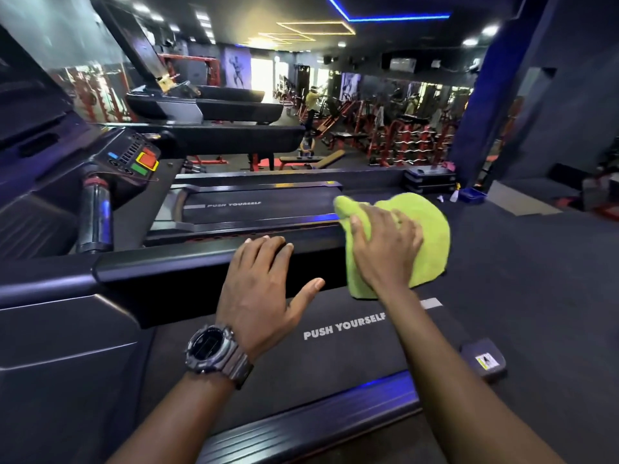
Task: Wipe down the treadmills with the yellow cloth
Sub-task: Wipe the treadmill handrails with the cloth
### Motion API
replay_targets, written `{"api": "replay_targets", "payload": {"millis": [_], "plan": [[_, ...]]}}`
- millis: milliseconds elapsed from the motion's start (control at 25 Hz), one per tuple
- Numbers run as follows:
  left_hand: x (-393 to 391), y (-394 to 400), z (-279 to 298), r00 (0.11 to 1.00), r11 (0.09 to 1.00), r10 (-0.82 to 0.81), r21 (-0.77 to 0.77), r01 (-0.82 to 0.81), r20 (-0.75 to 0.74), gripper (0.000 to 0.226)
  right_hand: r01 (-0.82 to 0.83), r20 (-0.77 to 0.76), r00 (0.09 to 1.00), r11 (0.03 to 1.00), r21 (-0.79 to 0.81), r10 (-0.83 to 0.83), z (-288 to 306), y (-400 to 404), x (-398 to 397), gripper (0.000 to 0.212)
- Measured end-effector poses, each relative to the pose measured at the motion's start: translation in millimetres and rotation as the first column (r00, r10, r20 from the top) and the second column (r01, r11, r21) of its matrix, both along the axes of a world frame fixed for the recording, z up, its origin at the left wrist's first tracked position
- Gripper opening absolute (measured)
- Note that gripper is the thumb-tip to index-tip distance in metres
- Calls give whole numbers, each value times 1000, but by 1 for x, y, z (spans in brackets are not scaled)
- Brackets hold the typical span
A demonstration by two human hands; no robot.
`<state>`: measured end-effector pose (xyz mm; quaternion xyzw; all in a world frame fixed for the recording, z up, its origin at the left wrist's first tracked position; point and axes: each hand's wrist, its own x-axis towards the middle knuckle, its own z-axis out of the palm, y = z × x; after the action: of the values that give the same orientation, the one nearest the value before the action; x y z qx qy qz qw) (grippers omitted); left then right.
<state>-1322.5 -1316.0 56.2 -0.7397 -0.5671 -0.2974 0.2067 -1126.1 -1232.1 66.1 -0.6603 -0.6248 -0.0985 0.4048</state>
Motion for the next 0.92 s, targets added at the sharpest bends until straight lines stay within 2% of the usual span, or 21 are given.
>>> {"api": "replay_targets", "payload": {"millis": [80,160,200,280,320,360,400,480,560,600,640,720,800,880,920], "plan": [[-2,0,-1,1000,1000,-7,9,7,-3,69,-196,184,965,980,29,188,-7,-19,-36,44],[-4,0,0,1000,1000,-17,13,17,-5,68,-363,319,884,932,7,342,-9,-17,-9,45],[-5,0,1,1000,1000,-18,13,19,-5,67,-336,318,895,941,20,313,-6,-8,16,47],[-5,0,1,1000,1000,-18,8,18,-9,66,-108,117,988,994,14,105,2,8,52,48],[-4,0,1,1000,1000,-19,5,19,-7,65,3,2,1000,1000,-19,-3,1,10,51,48],[-5,0,1,1000,1000,-17,2,17,-7,66,58,-51,997,998,-37,-60,0,9,32,47],[-5,0,1,1000,1000,-17,-3,17,-11,66,45,-33,998,999,-26,-46,-1,2,2,46],[-8,-1,2,999,1000,-27,-12,26,-22,67,-170,152,974,985,-2,168,-8,-22,-45,47],[-13,-4,2,999,1000,-20,-18,19,-29,68,-378,292,876,923,-77,383,-4,-28,-31,54],[-16,-6,2,1000,1000,-2,-20,2,-31,69,-387,314,866,919,-71,389,0,-21,-8,58],[-20,-9,2,999,1000,20,-19,-21,-30,69,-334,302,894,941,-47,332,1,-10,18,60],[-34,-15,2,997,997,74,-3,-74,-14,67,-128,189,973,992,-19,129,1,10,55,63],[-49,-21,0,993,993,119,26,-119,6,65,36,46,998,999,-33,-34,-4,11,47,68],[-62,-24,-2,990,989,140,53,-141,22,63,53,9,999,998,15,-53,-6,-4,-9,62],[-66,-25,-4,989,987,142,67,-144,31,63,-3,31,1000,999,47,2,-6,-16,-43,56]]}}
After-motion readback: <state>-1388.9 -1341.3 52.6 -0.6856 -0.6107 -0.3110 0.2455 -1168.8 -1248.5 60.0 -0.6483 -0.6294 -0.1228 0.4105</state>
